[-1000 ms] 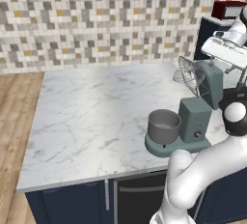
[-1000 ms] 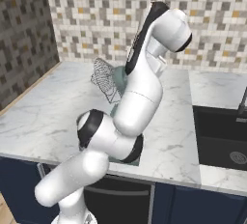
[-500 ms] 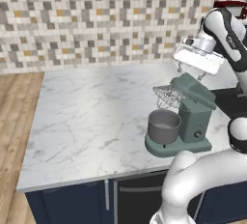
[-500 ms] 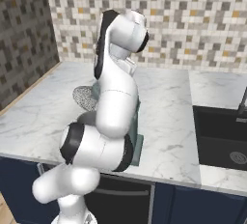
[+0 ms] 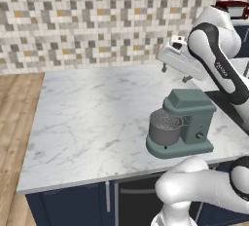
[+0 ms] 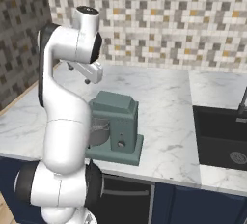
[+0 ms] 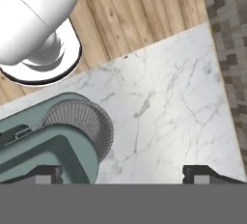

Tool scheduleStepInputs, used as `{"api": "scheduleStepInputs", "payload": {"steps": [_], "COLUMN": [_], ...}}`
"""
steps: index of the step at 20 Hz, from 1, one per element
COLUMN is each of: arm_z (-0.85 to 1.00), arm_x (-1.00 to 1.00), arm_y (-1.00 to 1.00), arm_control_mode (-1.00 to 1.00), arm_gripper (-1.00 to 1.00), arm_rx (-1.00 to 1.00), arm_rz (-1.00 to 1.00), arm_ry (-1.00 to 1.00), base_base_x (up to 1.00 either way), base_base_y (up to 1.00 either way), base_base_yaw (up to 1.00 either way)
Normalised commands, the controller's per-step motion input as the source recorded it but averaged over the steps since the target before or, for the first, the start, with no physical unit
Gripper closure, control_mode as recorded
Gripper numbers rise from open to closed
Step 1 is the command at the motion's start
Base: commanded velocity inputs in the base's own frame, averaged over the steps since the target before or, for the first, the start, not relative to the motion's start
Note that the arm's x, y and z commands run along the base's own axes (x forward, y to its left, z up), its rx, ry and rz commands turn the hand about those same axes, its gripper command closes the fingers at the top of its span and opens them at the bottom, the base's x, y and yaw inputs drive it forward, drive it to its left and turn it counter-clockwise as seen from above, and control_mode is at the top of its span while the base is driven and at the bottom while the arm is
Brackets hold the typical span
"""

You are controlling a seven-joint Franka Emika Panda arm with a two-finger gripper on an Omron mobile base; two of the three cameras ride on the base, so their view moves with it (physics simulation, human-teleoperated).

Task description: Close the stand mixer head.

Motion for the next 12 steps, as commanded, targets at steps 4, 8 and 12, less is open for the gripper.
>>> {"api": "scheduleStepInputs", "payload": {"steps": [4, 8, 12], "arm_z": [0.12, 0.00, 0.00], "arm_x": [-0.03, 0.00, 0.00], "arm_y": [0.00, 0.00, 0.00], "arm_control_mode": [-1.00, -1.00, -1.00], "arm_gripper": [-1.00, -1.00, -1.00], "arm_rx": [-0.03, 0.00, 0.00], "arm_rz": [0.05, 0.00, 0.00], "arm_ry": [-0.01, 0.00, 0.00], "base_base_x": [0.00, 0.00, 0.00], "base_base_y": [0.00, 0.00, 0.00], "base_base_yaw": [0.00, 0.00, 0.00]}}
